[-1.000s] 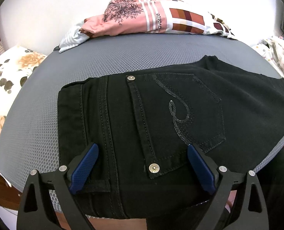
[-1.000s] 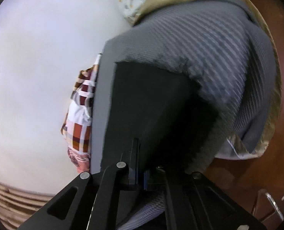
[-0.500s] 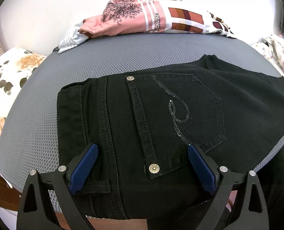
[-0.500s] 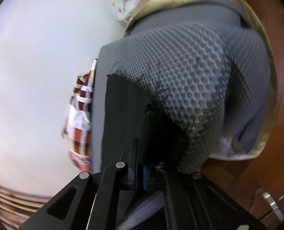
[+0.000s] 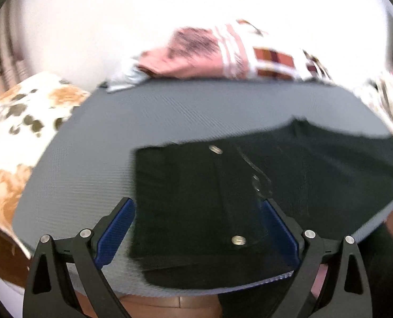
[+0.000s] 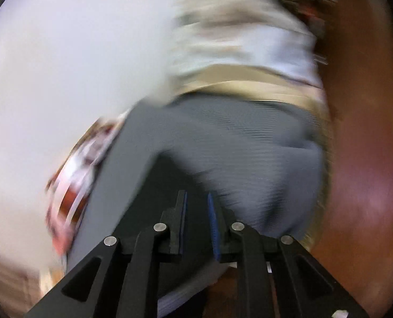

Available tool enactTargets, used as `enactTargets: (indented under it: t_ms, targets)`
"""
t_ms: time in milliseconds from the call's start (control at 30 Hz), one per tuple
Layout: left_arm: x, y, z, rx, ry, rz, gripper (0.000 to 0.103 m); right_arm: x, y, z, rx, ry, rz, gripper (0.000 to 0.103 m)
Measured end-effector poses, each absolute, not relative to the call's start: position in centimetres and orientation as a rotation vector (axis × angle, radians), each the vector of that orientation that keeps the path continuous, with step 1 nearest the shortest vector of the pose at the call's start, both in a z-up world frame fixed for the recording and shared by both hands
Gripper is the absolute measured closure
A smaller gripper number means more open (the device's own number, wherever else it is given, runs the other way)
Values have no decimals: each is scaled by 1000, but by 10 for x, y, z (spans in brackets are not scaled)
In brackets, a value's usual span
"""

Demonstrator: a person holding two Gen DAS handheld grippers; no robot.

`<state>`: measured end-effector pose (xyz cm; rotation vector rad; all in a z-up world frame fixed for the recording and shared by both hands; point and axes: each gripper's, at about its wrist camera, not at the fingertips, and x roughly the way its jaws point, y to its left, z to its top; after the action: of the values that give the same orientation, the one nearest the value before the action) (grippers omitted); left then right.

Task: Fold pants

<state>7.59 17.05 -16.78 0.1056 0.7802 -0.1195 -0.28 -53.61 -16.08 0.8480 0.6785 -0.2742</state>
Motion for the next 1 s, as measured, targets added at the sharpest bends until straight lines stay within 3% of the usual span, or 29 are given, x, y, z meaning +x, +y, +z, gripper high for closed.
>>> enactTargets:
  t_ms: [133,367,833,1000]
  targets:
    - [71,210,-155,40,780,-45,7,75,-415,-133,523,801,115,86]
    - [49,251,-158,-13,811,51,7,186,-241,-147,147,934,449,84]
    - [58,263,-193,-70,891,92,7,280,-107,-200,-95,1084,669,74]
    - [60,267,-193,-69,891,104,7,280,-94,-197,-168,1045,665,97]
